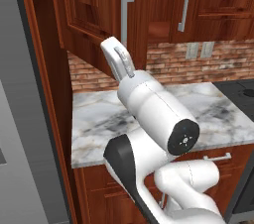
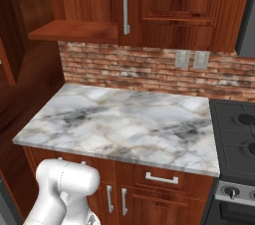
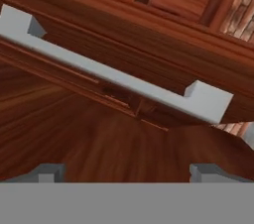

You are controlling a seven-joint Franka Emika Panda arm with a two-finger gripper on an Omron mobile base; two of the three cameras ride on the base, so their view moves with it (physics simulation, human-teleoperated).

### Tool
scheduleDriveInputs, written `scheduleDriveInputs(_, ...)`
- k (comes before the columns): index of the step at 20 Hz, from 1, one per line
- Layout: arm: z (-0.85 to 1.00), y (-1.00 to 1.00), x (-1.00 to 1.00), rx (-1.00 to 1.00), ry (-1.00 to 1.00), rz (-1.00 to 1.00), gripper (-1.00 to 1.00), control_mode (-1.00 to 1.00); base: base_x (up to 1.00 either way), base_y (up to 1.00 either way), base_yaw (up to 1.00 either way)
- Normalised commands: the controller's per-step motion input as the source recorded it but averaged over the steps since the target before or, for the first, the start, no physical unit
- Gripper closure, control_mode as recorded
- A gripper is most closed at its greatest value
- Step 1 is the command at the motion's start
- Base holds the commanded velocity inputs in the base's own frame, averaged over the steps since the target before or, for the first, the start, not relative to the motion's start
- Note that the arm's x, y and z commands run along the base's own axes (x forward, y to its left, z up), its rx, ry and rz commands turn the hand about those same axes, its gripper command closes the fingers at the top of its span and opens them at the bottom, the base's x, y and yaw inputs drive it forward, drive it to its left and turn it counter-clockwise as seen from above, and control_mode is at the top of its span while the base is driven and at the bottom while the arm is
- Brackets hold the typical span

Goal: Open the cabinet and move the ladle to the pot. Then close the cabinet.

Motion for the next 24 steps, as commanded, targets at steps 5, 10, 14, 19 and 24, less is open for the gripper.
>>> scheduleDriveInputs(5,0.0,0.13,0.35,0.0,0.05,-0.02,-1.0,-1.0,0.0,0.0,0.0)
scheduleDriveInputs(10,0.0,0.02,0.45,0.02,0.05,-0.03,-1.0,-1.0,0.0,0.0,0.0)
scheduleDriveInputs(14,-0.04,0.0,0.39,0.02,0.01,0.0,-1.0,-1.0,0.0,0.0,0.0)
scheduleDriveInputs(19,-0.06,0.0,0.34,0.01,0.0,-0.01,-1.0,-1.0,0.0,0.0,0.0)
scheduleDriveInputs(24,0.0,0.0,0.28,0.01,0.0,-0.01,-1.0,-1.0,0.0,0.0,0.0)
